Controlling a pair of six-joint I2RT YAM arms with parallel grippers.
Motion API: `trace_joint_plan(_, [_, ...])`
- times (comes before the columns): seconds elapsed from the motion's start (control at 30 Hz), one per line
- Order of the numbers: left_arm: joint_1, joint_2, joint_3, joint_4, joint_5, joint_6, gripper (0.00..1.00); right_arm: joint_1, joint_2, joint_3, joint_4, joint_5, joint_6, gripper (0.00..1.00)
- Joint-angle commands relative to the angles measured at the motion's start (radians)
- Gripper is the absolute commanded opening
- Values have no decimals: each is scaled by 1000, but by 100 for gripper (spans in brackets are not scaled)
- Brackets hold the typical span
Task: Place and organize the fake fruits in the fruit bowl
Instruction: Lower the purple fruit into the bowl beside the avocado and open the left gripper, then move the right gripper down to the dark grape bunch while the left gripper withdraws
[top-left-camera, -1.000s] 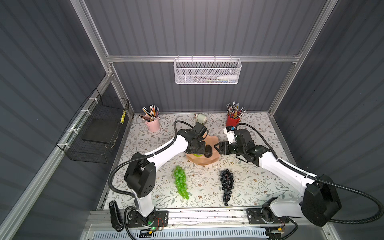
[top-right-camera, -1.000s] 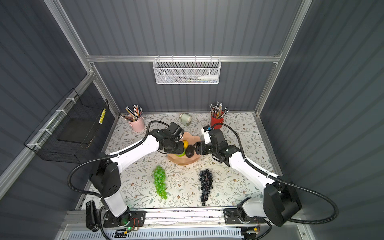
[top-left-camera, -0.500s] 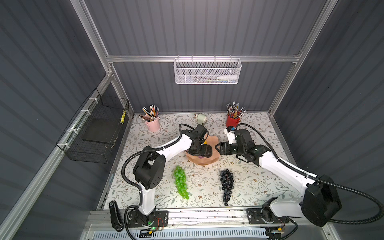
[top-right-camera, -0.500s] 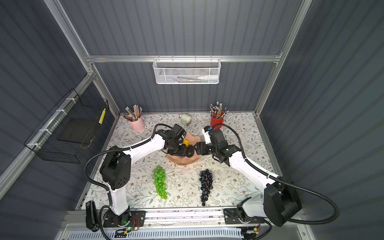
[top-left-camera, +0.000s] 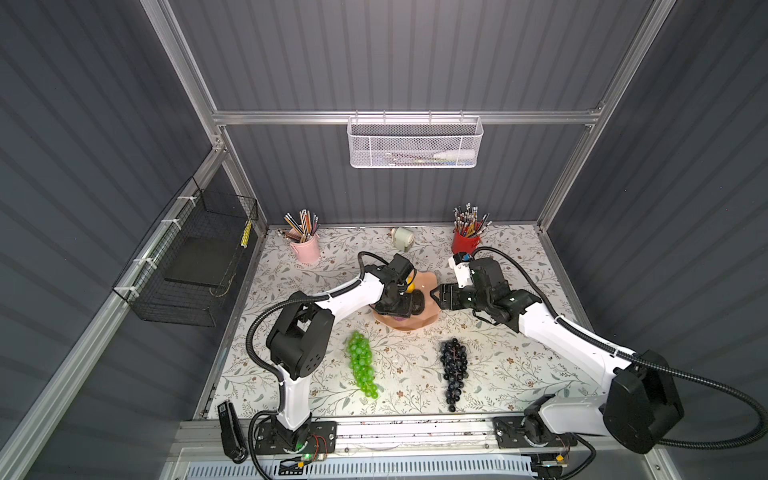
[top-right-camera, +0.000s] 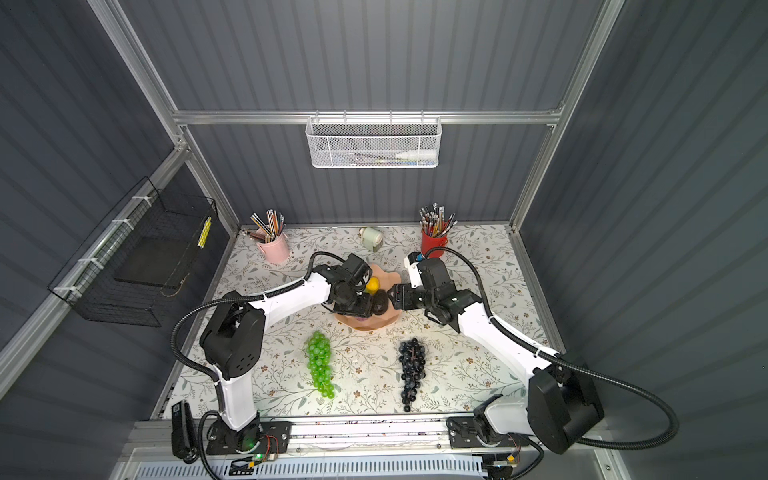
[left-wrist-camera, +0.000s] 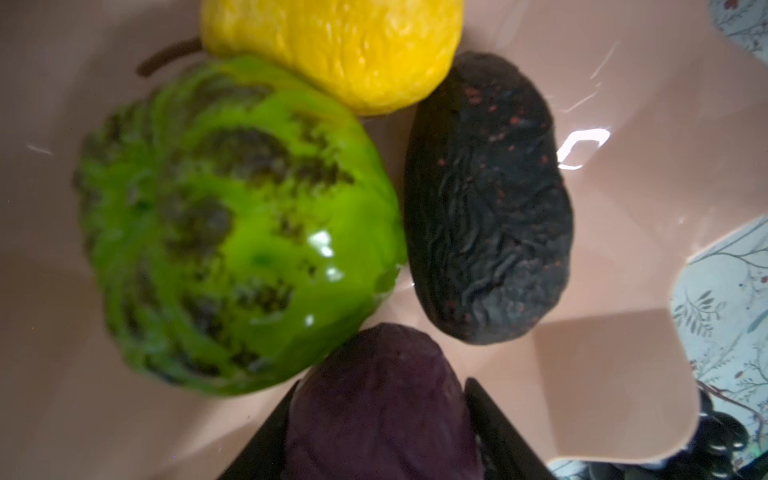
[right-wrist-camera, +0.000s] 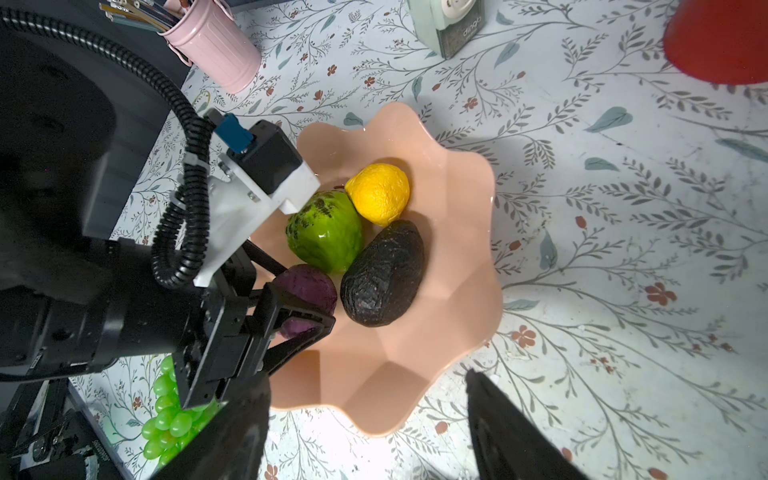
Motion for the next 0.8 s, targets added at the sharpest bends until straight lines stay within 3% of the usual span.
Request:
trace_joint_plan(0.0, [0,2,-7,6,-26,12,63,-4,-17,-5,1,-1,6,75])
trace_joint_plan(0.27, [0,-37,-5,-3,-60,30,81,-4,-18,-5,-5,0,5,76])
trace_joint_plan(0.77, [0,-193,-7,-119,-33,3,82,-2,12,47,-31,-11,-21,75])
